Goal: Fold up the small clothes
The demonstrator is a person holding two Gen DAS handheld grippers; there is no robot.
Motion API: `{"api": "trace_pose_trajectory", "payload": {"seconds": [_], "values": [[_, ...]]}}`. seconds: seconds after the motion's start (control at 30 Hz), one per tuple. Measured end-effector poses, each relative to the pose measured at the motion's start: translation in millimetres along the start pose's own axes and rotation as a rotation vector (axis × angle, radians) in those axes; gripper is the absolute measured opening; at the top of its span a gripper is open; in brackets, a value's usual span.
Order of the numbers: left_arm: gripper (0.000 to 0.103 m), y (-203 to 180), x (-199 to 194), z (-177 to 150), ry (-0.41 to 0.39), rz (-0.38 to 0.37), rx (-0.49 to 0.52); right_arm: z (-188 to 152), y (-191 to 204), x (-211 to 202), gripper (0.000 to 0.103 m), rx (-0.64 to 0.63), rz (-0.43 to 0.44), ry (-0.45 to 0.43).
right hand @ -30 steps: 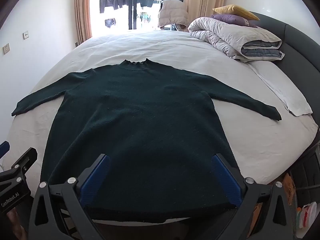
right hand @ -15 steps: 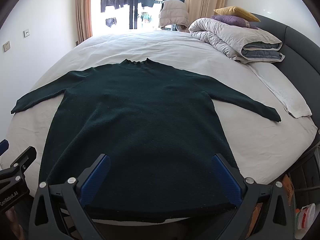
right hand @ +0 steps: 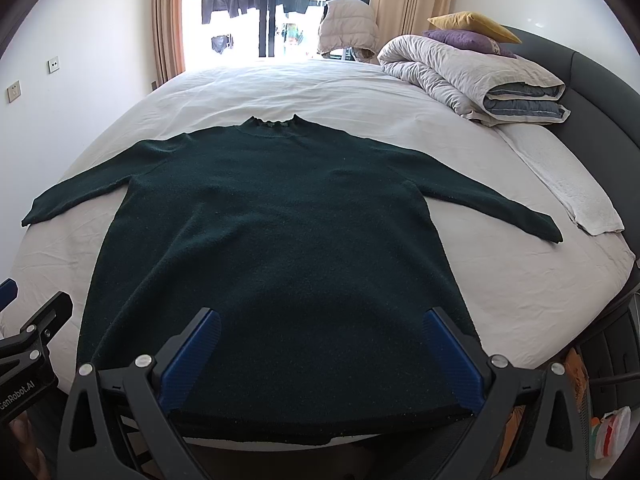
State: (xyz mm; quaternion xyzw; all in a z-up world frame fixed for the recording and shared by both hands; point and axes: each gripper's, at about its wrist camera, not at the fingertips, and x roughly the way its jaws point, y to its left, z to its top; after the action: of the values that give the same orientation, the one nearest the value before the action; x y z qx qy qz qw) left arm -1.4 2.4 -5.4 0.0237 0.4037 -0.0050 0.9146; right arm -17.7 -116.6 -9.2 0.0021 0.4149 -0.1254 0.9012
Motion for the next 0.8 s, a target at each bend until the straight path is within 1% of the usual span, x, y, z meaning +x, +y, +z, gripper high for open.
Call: {"api": "trace_pose_trajectory", "payload": {"seconds": [0.53, 0.8], "values": [[0.103, 0.6, 0.6, -1.8, 0.002, -0.002, 0.0, -0.8, -0.4, 0.5, 0.103, 0.0, 0.002, 0.002], [0.103, -1.4, -0.2, -4.8, 0.003, -0.002, -0.001, -7.9, -0.5, 3.9, 0.103, -0.002, 0.003, 0.006]]}}
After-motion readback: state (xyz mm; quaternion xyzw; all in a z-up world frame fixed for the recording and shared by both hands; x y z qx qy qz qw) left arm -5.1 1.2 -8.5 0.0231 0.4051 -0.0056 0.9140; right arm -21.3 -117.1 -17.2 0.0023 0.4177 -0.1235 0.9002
